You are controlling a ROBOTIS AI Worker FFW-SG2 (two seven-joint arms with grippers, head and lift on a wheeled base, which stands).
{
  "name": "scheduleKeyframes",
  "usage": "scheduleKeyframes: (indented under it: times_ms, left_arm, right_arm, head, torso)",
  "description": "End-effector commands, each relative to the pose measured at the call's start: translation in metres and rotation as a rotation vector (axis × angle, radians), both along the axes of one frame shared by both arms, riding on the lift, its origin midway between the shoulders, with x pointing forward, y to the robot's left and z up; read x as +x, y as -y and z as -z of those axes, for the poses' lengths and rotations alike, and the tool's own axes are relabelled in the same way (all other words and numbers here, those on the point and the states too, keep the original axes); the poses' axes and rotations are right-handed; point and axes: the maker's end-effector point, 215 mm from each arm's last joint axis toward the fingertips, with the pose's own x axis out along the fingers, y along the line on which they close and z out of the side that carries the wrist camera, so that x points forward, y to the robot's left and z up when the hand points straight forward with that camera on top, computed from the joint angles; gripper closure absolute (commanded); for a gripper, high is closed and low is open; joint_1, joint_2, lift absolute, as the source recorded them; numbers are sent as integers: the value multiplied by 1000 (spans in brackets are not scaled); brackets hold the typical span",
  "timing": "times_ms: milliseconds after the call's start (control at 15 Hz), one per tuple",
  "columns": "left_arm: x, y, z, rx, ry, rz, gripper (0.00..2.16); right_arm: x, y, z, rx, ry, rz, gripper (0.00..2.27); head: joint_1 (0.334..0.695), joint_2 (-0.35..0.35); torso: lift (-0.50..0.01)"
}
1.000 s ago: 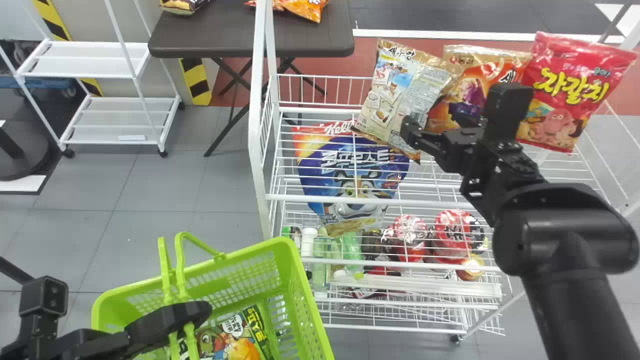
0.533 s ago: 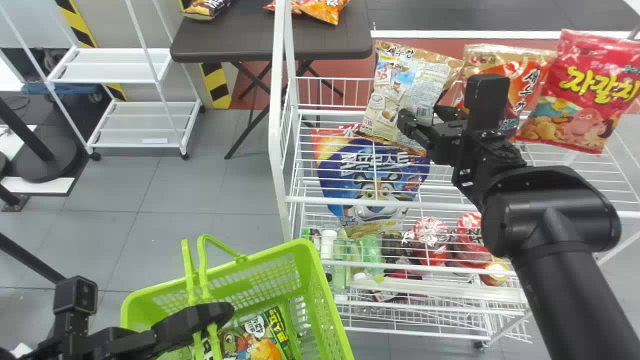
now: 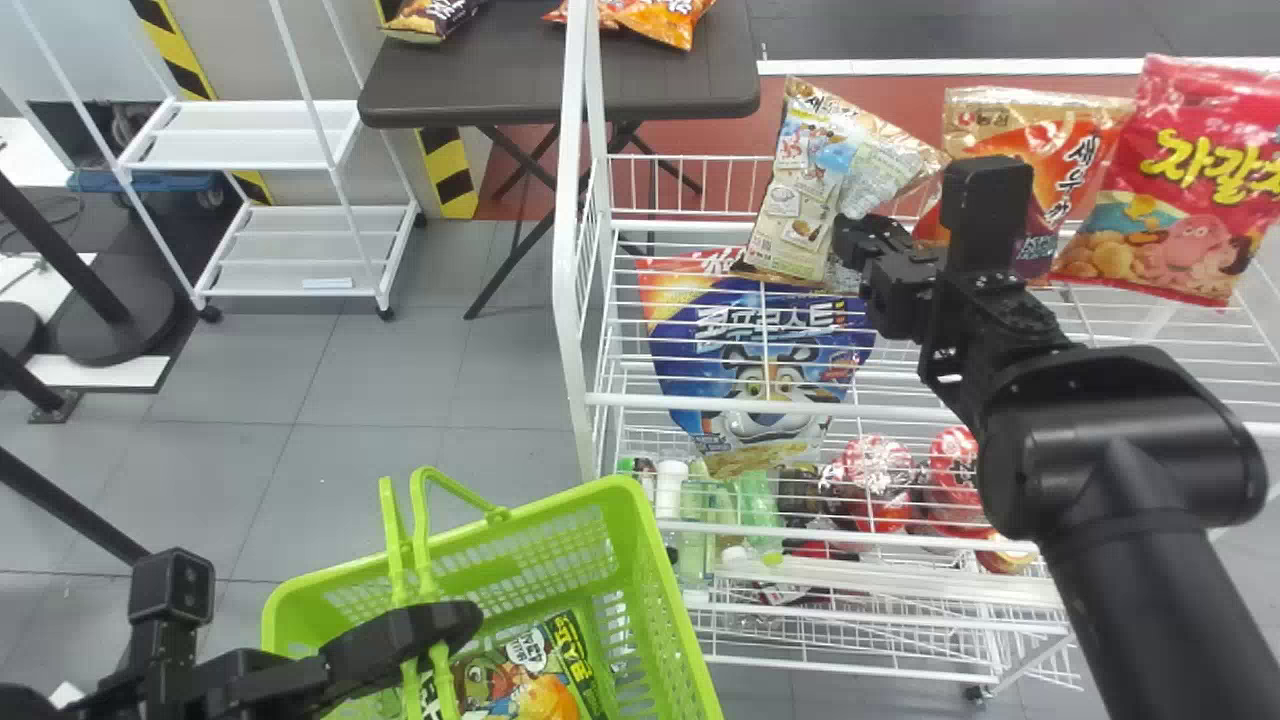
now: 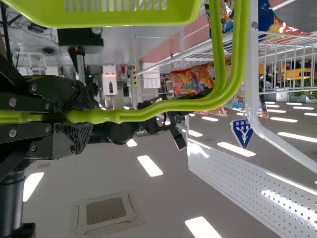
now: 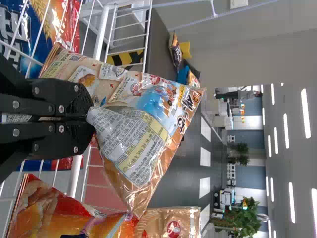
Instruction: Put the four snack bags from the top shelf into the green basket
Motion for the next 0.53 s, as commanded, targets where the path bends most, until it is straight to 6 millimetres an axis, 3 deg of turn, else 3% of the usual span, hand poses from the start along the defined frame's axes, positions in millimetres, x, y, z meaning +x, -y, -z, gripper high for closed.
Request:
scheduleKeyframes:
  times_ms: [0,200,467]
  left_arm:
    - [1,-1,-2,-13,4,-1,2145]
    - [4,-5,-3,-9,9,-11,2145]
    - [13,-9,-2,-8,19,-23,2145]
  right_arm:
    - [-13,2,-15,19,33,-1,2253]
    - [-40,10,-35,41,66,1,2253]
    - [-107,18,-55,114,71,-27,2253]
  head:
    - [695,64]
    - [695,63]
    - [695,62]
  torso:
    - [0]
    - [0]
    - [0]
